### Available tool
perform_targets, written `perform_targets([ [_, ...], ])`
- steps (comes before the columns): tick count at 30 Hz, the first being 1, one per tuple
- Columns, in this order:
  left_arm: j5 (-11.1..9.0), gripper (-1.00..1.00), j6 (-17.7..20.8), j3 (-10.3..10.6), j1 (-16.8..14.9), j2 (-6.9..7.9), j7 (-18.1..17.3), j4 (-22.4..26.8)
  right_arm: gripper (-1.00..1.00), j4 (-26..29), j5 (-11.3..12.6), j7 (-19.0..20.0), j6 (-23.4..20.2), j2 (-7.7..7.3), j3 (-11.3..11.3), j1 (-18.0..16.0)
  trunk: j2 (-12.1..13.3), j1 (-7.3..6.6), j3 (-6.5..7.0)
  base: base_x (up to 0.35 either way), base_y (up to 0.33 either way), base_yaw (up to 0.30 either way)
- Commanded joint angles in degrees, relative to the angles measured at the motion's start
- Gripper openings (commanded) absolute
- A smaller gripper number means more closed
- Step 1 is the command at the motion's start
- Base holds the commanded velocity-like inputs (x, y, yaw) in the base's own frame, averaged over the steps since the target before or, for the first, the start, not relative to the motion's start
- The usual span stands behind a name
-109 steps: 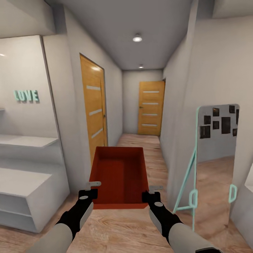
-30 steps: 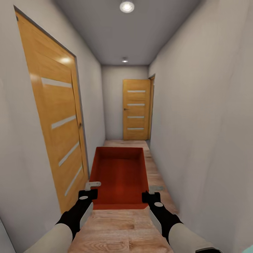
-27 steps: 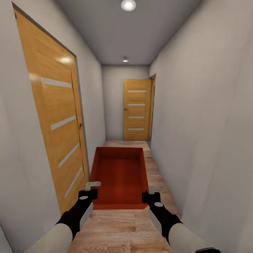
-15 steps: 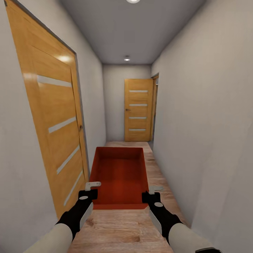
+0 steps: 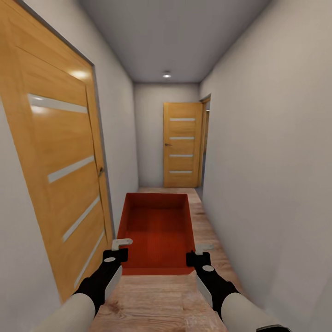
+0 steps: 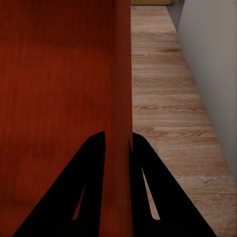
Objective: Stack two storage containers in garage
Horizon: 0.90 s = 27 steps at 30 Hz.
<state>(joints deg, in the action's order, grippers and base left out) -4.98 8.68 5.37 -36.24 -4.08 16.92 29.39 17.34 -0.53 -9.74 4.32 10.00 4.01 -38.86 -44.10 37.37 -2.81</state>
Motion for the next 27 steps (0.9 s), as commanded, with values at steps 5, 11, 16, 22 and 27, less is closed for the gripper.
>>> perform_targets([
  [5, -1.4, -1.0, 0.3, -3.3, -0.1, 1.53, 0.6, 0.1, -1.0, 0.2, -0.5, -0.1, 0.2, 0.0, -0.1, -0.1, -0.1, 0.05, -0.09, 0.326, 0.0, 0.0],
  [11, -1.4, -1.0, 0.3, -3.3, -0.1, 1.59, 0.6, 0.1, -1.0, 0.2, -0.5, -0.1, 0.2, 0.0, -0.1, -0.1, -0.1, 0.05, -0.09, 0.326, 0.0, 0.0],
  [16, -1.4, -1.0, 0.3, -3.3, -0.1, 1.62, 0.6, 0.1, -1.0, 0.2, -0.5, -0.1, 0.2, 0.0, -0.1, -0.1, -0.1, 0.05, -0.09, 0.326, 0.0, 0.0],
  [22, -1.4, -1.0, 0.3, -3.3, -0.1, 1.62, 0.6, 0.1, -1.0, 0.2, -0.5, -0.1, 0.2, 0.0, -0.1, -0.1, -0.1, 0.05, -0.09, 0.326, 0.0, 0.0],
  [27, -1.4, -1.0, 0.3, -3.3, -0.1, 1.62, 0.6, 0.1, -1.0, 0.2, -0.5, -0.1, 0.2, 0.0, -0.1, -0.1, -0.1, 0.05, -0.09, 0.326, 0.0, 0.0],
])
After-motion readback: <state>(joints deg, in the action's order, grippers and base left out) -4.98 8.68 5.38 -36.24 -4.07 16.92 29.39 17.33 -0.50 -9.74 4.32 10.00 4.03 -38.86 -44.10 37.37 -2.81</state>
